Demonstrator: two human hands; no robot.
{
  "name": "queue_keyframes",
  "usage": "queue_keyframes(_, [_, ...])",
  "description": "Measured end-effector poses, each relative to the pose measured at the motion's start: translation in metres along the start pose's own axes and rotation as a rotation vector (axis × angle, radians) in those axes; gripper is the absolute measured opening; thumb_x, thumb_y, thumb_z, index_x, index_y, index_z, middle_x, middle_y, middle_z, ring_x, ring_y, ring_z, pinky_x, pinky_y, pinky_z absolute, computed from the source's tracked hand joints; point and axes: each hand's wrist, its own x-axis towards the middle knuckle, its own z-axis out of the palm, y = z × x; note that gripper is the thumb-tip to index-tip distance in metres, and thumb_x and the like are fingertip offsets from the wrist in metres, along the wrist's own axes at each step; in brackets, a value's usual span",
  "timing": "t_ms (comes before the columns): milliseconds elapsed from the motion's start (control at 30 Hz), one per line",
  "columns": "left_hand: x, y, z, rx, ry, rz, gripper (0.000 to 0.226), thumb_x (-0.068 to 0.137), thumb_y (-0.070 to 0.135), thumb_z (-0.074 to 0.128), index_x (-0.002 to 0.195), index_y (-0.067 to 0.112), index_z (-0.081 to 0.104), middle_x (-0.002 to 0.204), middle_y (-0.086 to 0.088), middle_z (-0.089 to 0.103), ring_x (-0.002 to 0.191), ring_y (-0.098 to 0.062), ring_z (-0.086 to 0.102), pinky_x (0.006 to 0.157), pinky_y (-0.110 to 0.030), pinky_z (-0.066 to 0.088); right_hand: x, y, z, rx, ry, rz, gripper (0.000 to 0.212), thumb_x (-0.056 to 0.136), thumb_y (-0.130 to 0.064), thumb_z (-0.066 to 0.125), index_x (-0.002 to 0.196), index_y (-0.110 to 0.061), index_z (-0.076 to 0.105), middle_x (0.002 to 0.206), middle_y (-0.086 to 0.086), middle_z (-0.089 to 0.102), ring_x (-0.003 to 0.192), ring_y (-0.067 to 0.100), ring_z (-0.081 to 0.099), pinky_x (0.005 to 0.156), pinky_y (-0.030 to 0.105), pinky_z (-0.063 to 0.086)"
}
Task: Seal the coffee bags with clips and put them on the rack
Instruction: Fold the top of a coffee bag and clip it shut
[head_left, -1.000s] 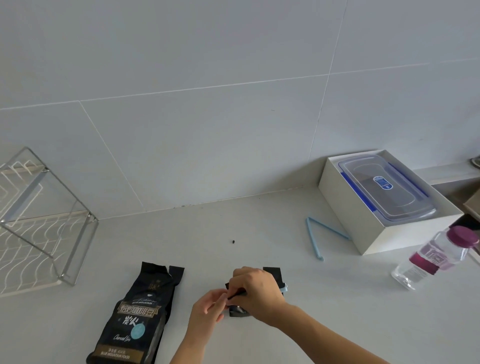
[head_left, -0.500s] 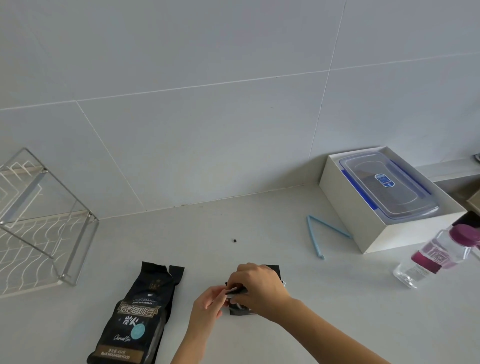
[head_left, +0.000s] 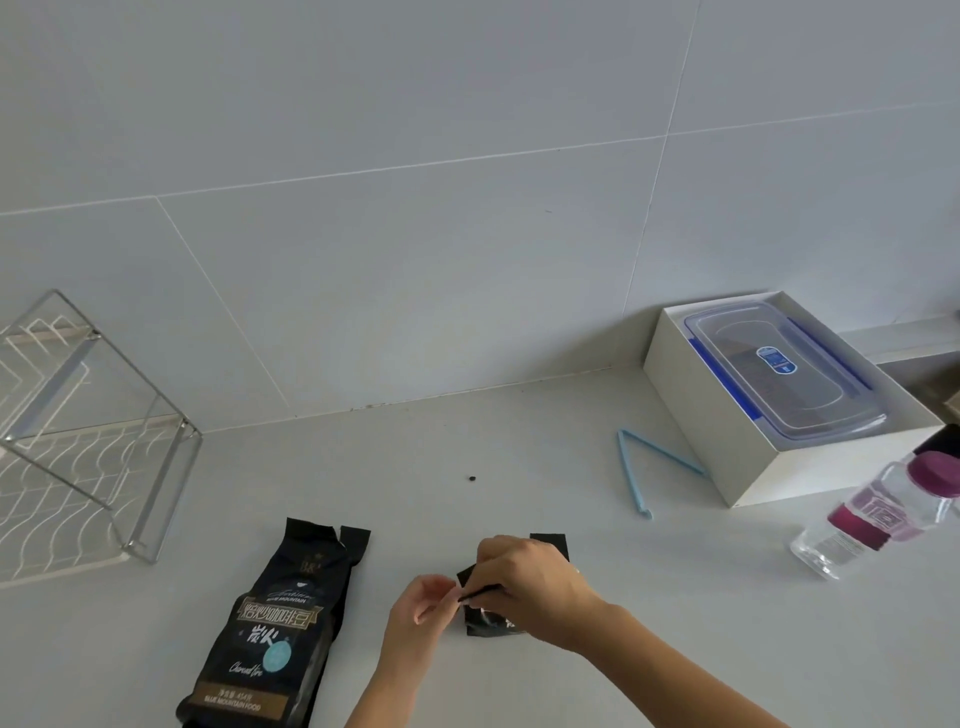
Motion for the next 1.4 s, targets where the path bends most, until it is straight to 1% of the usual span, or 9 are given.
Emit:
queue_keyframes(133, [0.003,0.019,-0.004,0.132,0.059,0.131,0.019,0.085,-0.001,0.057,0.081,0.017,0.065,0.084,0.002,0.069,0.086,-0.016,0.064,0.071,-0.018,0.044,-0.011,0.013,-0.017,0.058,0.054,0.086,0.011,0.083,-0.026,0.060,0.091,-0.029,0.066,0.100,-0.011,0.063,0.090,0.007,0.057,0.070,0.023,0.044])
queue_keyframes(233, [0.002,0.046,0.006,0.364,0.105,0.476,0.024,0.088,0.006,0.054,0.086,0.027,0.065,0.089,0.013,0.068,0.089,-0.003,0.063,0.076,-0.013,0.046,-0.028,0.035,-0.021,0.118,0.206,0.293,0.014,0.082,-0.025,0.064,0.092,-0.034,0.063,0.104,-0.018,0.058,0.092,0.002,0.055,0.073,0.022,0.050])
queue_keyframes(367, [0.001,0.068,0.042,0.727,-0.077,0.704,0.025,0.084,0.028,0.056,0.108,0.031,0.059,0.104,0.018,0.057,0.096,0.000,0.055,0.083,-0.015,0.043,-0.038,0.048,-0.015,0.339,0.396,0.490,0.026,0.079,-0.013,0.068,0.082,-0.038,0.060,0.088,-0.016,0.064,0.084,0.002,0.060,0.072,0.023,0.052])
queue_keyframes(500, [0.006,0.066,0.064,0.906,-0.026,0.719,0.025,0.085,0.031,0.059,0.109,0.032,0.057,0.105,0.014,0.057,0.098,-0.010,0.053,0.082,-0.024,0.042,-0.043,0.046,-0.012,0.438,0.403,0.507,0.031,0.080,-0.013,0.068,0.079,-0.043,0.062,0.083,-0.013,0.067,0.081,0.003,0.062,0.072,0.027,0.056])
queue_keyframes(767, [-0.002,0.059,0.061,0.701,0.047,0.708,0.008,0.078,0.024,0.072,0.082,0.030,0.069,0.070,0.020,0.049,0.066,0.003,0.051,0.051,-0.006,0.034,-0.049,0.049,-0.007,0.511,0.389,0.466,0.023,0.080,-0.012,0.069,0.080,-0.035,0.069,0.087,-0.008,0.067,0.083,0.005,0.061,0.074,0.025,0.054])
queue_keyframes(900, [-0.004,0.059,0.063,0.668,0.032,0.728,0.011,0.077,0.014,0.073,0.075,0.024,0.070,0.067,0.019,0.046,0.064,-0.001,0.050,0.052,-0.007,0.034,-0.051,0.054,-0.004,0.495,0.383,0.410,0.039,0.081,-0.013,0.069,0.075,-0.050,0.060,0.091,-0.010,0.063,0.088,0.007,0.060,0.076,0.024,0.052])
queue_keyframes(1100, [-0.006,0.061,0.065,0.691,-0.074,0.703,0.009,0.077,0.018,0.071,0.076,0.026,0.068,0.066,0.017,0.050,0.064,-0.002,0.053,0.052,-0.008,0.034,-0.063,0.076,-0.002,0.527,0.219,0.560,0.014,0.083,-0.025,0.069,0.083,-0.039,0.069,0.120,-0.008,0.052,0.111,0.002,0.050,0.088,0.020,0.042])
queue_keyframes(1200, [-0.002,0.062,0.062,0.718,-0.059,0.681,0.007,0.077,0.024,0.070,0.078,0.028,0.065,0.069,0.020,0.052,0.070,0.001,0.055,0.053,-0.007,0.036,-0.060,0.074,-0.006,0.401,0.221,0.475,0.014,0.081,-0.027,0.068,0.089,-0.040,0.068,0.113,-0.016,0.054,0.105,-0.003,0.051,0.083,0.013,0.042])
queue_keyframes(1400, [0.004,0.063,0.062,0.879,-0.086,0.656,0.016,0.076,0.035,0.062,0.088,0.034,0.051,0.084,0.018,0.061,0.076,-0.001,0.055,0.061,-0.016,0.045,-0.047,0.064,0.001,0.327,0.218,0.392,0.020,0.076,-0.022,0.072,0.095,-0.026,0.069,0.091,-0.012,0.058,0.087,0.005,0.050,0.078,0.024,0.046])
